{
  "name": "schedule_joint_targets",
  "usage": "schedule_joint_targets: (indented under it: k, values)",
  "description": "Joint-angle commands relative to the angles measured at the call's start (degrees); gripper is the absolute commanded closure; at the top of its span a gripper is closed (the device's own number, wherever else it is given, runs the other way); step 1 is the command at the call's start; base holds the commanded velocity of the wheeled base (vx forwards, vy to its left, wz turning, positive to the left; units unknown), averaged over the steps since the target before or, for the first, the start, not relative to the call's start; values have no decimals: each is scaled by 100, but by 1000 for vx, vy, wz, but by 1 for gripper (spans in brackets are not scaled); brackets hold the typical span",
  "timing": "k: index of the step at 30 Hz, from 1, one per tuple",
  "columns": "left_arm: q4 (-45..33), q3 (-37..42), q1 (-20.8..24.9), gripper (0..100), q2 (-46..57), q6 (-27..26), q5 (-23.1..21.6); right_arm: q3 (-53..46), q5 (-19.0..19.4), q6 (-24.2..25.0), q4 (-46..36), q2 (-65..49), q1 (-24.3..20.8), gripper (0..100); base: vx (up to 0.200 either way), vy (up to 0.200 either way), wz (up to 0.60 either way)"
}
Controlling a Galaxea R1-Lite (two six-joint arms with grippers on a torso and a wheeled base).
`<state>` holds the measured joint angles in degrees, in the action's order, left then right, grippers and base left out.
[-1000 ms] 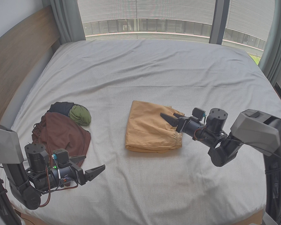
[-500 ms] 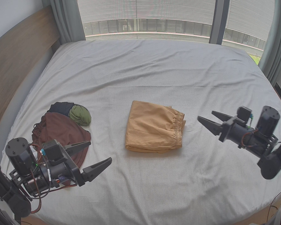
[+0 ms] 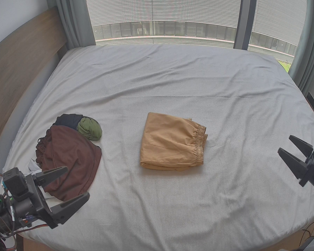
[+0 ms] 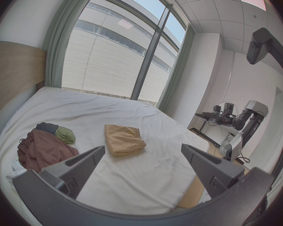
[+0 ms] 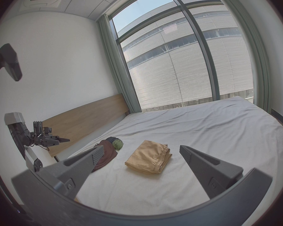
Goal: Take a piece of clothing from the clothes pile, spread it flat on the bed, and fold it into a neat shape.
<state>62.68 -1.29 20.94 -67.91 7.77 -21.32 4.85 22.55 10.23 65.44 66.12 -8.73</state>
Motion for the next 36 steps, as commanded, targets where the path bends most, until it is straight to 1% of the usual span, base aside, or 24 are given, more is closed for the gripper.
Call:
schedule_joint_targets:
  k: [1,3,4,5,7,17,20,21,23,28,30,31,32,33,34,35,36]
  values:
    - [-3104,-20,-424,0,3645,111,111,-63,12,-74,-3600,-4512,425,0,0,0,0]
    - [-3412,-47,-416,0,3935,217,102,77,21,-56,-4153,-4881,442,0,0,0,0]
    - [-3438,-38,-416,0,3970,243,102,95,12,-56,-4241,-4960,442,0,0,0,0]
    - [-3597,-29,-380,0,4146,340,102,112,21,-47,-4496,-5206,442,0,0,0,0]
    - [-3711,-29,-372,0,4286,392,102,112,12,-47,-4645,-5390,469,0,0,0,0]
    - [-4045,6,-345,0,4787,507,58,86,21,-47,-4725,-5672,556,0,0,0,0]
    - [-4238,6,-345,0,4937,507,49,60,21,-47,-4874,-5821,565,0,0,0,0]
    - [-4431,6,-337,0,5104,507,49,51,12,-47,-5155,-6050,556,0,0,0,0]
    - [-4563,-3,-337,0,5288,507,49,7,12,-38,-5340,-6234,556,0,0,0,0]
    - [-4845,33,-398,0,5658,507,58,-274,-5,-47,-5120,-6225,565,0,0,0,0]
    - [-5012,85,-495,0,5869,489,67,-476,-5,-100,-5366,-6401,838,0,0,0,0]
    - [-5029,94,-539,0,5912,489,67,-485,-23,-126,-5542,-6463,882,0,0,0,0]
    - [-5064,120,-635,0,5992,489,58,-485,-128,-232,-5990,-6586,908,0,0,0,0]
    - [-5135,129,-723,0,6071,463,58,-485,-436,-408,-6263,-6595,899,0,0,0,0]
    - [-5293,129,-820,0,6211,436,67,-476,-893,-531,-6289,-6586,882,0,0,0,0]
    - [-5433,129,-864,0,6264,366,137,-468,-1262,-575,-6245,-6577,882,0,0,0,0]
    - [-5565,129,-890,0,6273,181,225,-450,-1658,-645,-6280,-6568,890,0,0,0,0]
